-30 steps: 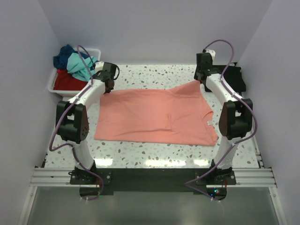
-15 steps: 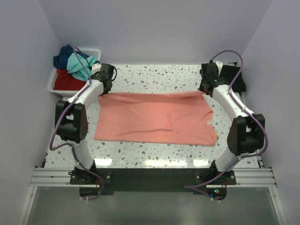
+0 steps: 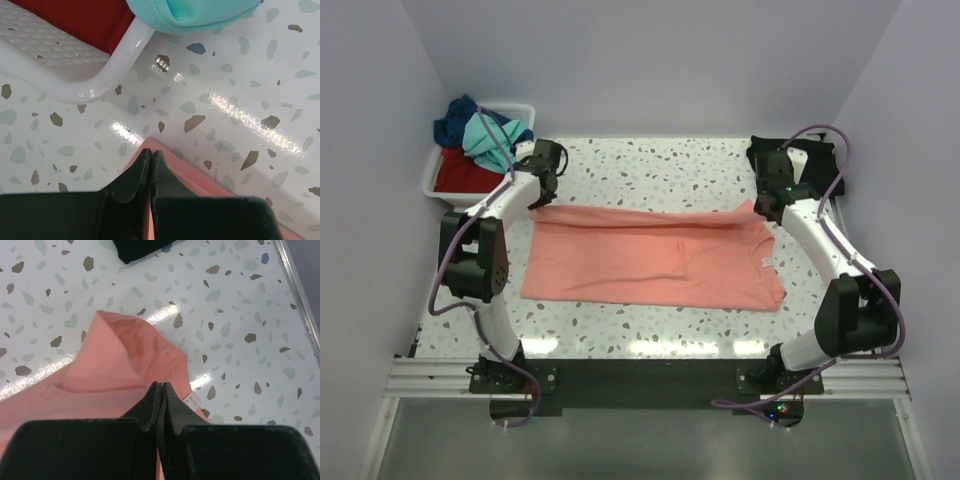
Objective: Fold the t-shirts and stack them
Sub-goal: Fold the tshirt
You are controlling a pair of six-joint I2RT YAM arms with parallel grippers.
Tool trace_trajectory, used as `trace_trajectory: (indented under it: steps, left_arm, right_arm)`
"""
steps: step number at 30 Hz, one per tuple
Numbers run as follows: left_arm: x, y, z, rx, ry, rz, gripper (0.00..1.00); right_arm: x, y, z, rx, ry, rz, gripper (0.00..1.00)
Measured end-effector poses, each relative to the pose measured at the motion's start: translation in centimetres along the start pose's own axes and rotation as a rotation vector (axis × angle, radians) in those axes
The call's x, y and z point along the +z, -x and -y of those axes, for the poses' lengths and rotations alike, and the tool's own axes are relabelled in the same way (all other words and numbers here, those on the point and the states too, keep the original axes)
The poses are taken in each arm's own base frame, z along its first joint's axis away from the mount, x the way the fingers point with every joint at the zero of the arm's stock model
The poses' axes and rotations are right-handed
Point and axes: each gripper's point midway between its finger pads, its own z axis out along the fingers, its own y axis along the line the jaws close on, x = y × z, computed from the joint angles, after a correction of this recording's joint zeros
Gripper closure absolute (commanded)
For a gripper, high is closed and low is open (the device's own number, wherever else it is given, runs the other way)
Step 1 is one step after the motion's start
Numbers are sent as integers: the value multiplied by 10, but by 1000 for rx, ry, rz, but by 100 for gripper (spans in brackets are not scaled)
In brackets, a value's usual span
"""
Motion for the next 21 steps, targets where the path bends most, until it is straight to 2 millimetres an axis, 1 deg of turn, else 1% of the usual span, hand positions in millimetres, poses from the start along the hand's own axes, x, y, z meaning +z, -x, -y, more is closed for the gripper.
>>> trace_trajectory:
  steps: [4,8,14,17,21]
  left_arm:
    - [0,-1,4,-2,-19,-8,99]
    - [-1,-2,5,-2,-26,-14,99]
    - [-2,-9,-1,-6,0,-38,100]
    - [-1,-16,-5,-10,18,-54,100]
    - [4,-36,-15,5,49,-94,100]
  right_arm:
    - [-8,0,10,15,-26,10,100]
    - [-13,-3,14,25,-32,7,100]
    - [-9,-18,17,14,-43,-32,100]
    - [-7,-27,17,8,-40,-56,100]
    - [-3,-33,14,5,-32,-80,100]
